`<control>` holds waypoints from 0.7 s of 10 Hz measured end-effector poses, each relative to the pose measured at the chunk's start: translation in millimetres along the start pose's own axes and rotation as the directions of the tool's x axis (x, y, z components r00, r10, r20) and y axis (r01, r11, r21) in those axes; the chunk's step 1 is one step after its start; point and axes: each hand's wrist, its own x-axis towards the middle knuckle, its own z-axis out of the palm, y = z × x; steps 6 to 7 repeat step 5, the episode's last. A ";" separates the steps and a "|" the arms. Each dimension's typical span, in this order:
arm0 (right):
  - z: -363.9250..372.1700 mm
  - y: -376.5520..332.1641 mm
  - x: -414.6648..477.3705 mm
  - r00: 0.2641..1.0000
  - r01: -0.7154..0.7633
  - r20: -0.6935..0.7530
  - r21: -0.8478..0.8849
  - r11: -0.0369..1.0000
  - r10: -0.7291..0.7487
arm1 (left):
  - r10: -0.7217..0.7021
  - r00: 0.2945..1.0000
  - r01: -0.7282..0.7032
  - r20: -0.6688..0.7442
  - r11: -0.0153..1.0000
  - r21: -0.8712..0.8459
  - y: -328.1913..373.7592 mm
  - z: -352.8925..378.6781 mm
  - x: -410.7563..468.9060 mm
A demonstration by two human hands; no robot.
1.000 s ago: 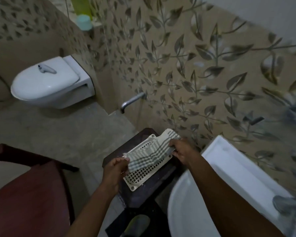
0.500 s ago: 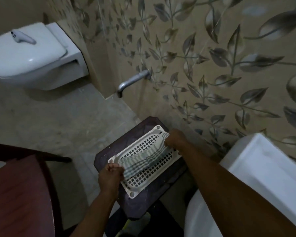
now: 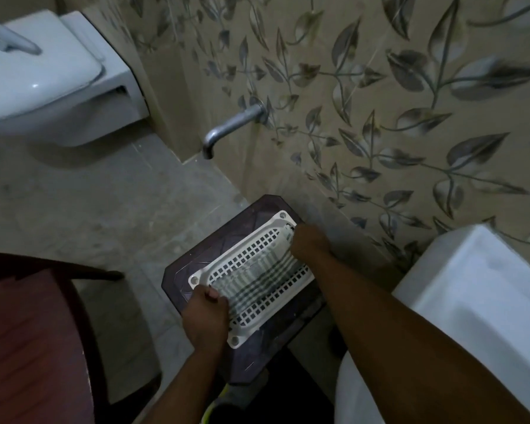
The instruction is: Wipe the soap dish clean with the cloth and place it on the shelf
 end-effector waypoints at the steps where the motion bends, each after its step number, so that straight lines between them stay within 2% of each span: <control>1: -6.2 -2.0 -7.4 0.997 -0.013 -0.072 -0.024 1.000 0.011 | 0.068 0.998 -0.068 -0.015 0.998 0.006 1.3 -0.9 -4.3; 3: -42.1 4.3 -49.5 0.978 0.005 -0.208 -0.013 1.000 -0.007 | 0.271 0.962 -0.270 -0.033 0.963 0.029 30.4 -24.3 -20.6; 4: -67.1 12.6 -81.5 0.964 0.057 -0.265 0.102 0.993 -0.029 | 0.390 0.919 -0.390 -0.062 0.921 0.018 64.3 -51.3 -29.3; 5: -86.2 23.8 -119.1 0.907 0.186 -0.412 0.214 0.959 -0.084 | 0.504 0.857 -0.506 -0.106 0.863 0.012 100.4 -81.3 -46.0; 7: -86.2 23.8 -119.1 0.907 0.186 -0.412 0.214 0.959 -0.084 | 0.504 0.857 -0.506 -0.106 0.863 0.012 100.4 -81.3 -46.0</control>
